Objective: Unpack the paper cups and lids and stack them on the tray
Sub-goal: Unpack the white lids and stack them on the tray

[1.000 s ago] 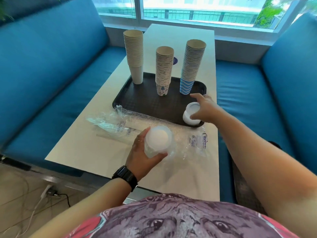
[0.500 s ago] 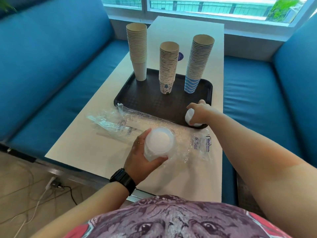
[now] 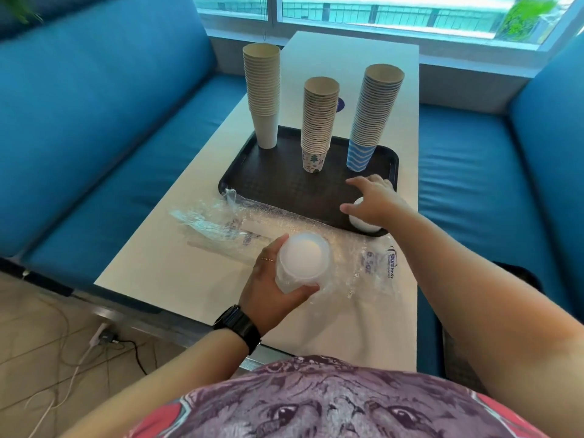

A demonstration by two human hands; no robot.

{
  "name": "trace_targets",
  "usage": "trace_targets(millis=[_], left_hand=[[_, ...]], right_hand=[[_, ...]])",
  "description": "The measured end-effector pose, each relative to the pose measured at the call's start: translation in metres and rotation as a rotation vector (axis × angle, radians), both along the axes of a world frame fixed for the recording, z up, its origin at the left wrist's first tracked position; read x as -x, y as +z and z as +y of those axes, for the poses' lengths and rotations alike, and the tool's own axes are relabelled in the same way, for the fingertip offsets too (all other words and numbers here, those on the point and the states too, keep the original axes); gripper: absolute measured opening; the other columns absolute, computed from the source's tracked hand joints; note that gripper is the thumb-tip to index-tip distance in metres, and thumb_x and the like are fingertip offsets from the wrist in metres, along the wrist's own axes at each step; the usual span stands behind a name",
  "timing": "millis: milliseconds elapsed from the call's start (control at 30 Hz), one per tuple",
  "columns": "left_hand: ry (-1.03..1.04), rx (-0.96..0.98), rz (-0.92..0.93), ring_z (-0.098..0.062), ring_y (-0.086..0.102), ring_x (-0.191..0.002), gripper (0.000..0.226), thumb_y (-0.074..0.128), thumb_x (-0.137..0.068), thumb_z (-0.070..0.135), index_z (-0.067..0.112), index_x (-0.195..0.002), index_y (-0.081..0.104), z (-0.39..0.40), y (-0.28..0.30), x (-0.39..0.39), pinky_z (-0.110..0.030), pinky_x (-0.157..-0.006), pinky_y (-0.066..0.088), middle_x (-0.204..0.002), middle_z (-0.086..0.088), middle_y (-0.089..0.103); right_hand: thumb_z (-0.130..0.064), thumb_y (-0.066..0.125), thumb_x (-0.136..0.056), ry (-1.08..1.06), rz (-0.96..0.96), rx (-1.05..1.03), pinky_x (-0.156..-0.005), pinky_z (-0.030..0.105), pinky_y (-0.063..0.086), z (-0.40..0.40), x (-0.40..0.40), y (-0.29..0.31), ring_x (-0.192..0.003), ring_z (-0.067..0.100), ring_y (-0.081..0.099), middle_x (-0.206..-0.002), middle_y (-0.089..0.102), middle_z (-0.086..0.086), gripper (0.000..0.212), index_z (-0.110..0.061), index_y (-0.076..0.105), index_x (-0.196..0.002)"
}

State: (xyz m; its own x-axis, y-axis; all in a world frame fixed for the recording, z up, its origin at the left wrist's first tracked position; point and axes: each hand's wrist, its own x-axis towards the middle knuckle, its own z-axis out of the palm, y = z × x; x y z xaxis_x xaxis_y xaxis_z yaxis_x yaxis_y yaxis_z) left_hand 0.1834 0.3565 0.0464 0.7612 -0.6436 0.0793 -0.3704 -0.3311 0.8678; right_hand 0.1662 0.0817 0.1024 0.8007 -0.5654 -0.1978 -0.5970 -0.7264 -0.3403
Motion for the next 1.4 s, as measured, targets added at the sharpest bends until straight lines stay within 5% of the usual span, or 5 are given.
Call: trace_targets(millis=[200, 667, 1033, 1233, 1400], left_hand=[[0.003, -0.003, 0.006, -0.002, 0.042, -0.123, 0.100, 0.084, -0.058, 0.057, 0.042, -0.141, 0.029, -0.002, 0.000, -0.002, -0.021, -0.102, 0.037, -0.135, 0.015, 0.039], [-0.058, -0.029, -0.013, -0.009, 0.040, -0.122, 0.095, 0.089, -0.068, 0.035, 0.023, -0.145, 0.034, -0.006, 0.000, -0.001, -0.032, -0.104, 0.041, -0.133, 0.011, 0.038], [-0.067, -0.150, 0.100, -0.019, 0.049, -0.123, 0.095, 0.089, -0.062, 0.043, 0.022, -0.141, 0.040, -0.006, -0.011, -0.002, -0.043, -0.105, 0.045, -0.137, 0.000, 0.046], [-0.102, -0.188, 0.085, -0.019, 0.044, -0.128, 0.089, 0.086, -0.071, 0.039, 0.019, -0.144, 0.039, -0.006, -0.008, -0.005, -0.026, -0.104, 0.036, -0.142, -0.001, 0.043], [-0.104, -0.260, 0.001, -0.024, 0.047, -0.127, 0.090, 0.084, -0.070, 0.049, 0.016, -0.143, 0.042, -0.007, -0.011, -0.007, -0.039, -0.106, 0.041, -0.140, -0.006, 0.049]], right_hand=[[-0.039, 0.071, -0.085, -0.016, -0.255, -0.606, -0.086, 0.037, 0.056, 0.066, 0.035, 0.042, -0.094, 0.019, 0.067, -0.098, 0.071, 0.002, 0.025, -0.020, 0.068, -0.100], [-0.014, 0.061, -0.094, -0.333, -0.331, -0.781, -0.063, 0.031, 0.058, 0.098, 0.064, 0.019, -0.067, 0.021, 0.064, -0.081, 0.066, 0.018, 0.016, 0.001, 0.063, -0.098], [0.002, 0.048, -0.088, -0.376, -0.365, -0.681, -0.060, 0.034, 0.050, 0.115, 0.071, -0.028, -0.056, 0.020, 0.053, -0.064, 0.057, 0.009, 0.018, -0.012, 0.056, -0.080], [-0.014, 0.049, -0.093, -0.415, -0.445, -0.432, -0.073, 0.033, 0.047, 0.109, 0.070, -0.007, -0.075, 0.012, 0.058, -0.087, 0.060, -0.005, 0.017, -0.025, 0.063, -0.095], [-0.047, 0.069, -0.083, 0.105, -0.305, -0.155, -0.092, 0.030, 0.043, 0.126, 0.068, 0.060, -0.111, 0.010, 0.049, -0.124, 0.049, -0.008, 0.054, -0.036, 0.051, -0.133]])
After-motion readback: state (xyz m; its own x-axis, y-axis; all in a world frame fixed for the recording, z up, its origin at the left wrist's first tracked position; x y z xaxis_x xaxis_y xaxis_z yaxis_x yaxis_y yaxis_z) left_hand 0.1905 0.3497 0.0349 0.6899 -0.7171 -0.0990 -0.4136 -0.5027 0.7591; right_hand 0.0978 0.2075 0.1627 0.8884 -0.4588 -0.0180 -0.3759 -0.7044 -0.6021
